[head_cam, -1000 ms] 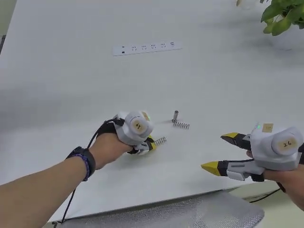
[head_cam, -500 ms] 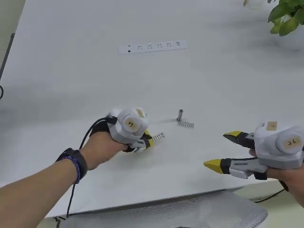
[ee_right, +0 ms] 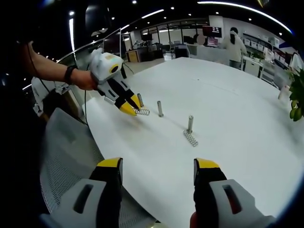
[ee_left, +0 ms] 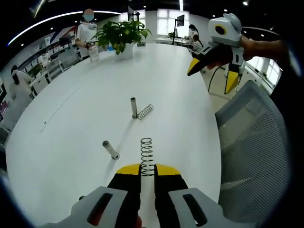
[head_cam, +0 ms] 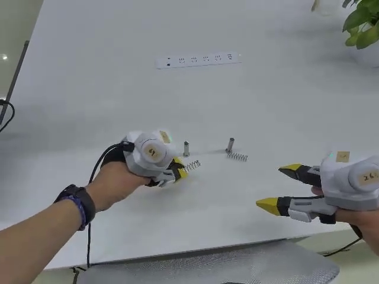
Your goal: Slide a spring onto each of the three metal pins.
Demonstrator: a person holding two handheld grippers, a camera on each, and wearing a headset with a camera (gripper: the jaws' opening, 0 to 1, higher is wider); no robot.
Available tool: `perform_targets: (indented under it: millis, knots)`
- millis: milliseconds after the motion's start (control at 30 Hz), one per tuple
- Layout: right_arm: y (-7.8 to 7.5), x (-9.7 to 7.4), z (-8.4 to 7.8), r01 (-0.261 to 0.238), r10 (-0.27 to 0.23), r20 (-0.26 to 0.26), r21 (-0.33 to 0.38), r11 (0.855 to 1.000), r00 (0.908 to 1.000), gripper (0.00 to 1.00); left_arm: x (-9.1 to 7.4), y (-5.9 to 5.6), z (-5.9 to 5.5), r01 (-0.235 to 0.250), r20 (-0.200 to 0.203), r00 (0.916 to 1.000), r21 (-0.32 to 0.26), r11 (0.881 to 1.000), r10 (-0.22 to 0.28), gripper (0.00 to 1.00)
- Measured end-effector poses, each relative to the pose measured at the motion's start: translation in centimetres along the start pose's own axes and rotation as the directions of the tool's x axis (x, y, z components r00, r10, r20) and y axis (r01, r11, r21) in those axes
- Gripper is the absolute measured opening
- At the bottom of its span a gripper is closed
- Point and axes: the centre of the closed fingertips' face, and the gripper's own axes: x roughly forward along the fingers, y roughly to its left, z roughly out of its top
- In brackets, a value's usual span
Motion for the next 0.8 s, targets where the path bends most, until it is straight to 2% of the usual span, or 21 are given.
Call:
perform_targets:
  millis: [533,800]
  knots:
    - [1.1,1.1,1.2,-0.052,0.052,0.007,-0.031,0.998,0.9986,0.55,-3.4,-0.1,0.0,-0.039,0.013,0.9992,0.035,0.999,0.038,0.02]
    - [1.6,1.7,1.9,-0.074,0.074,0.006,-0.051,0.996,0.9972,0.54,-4.9,-0.8,0.4,-0.049,0.03,0.9984,0.053,0.997,0.047,0.02]
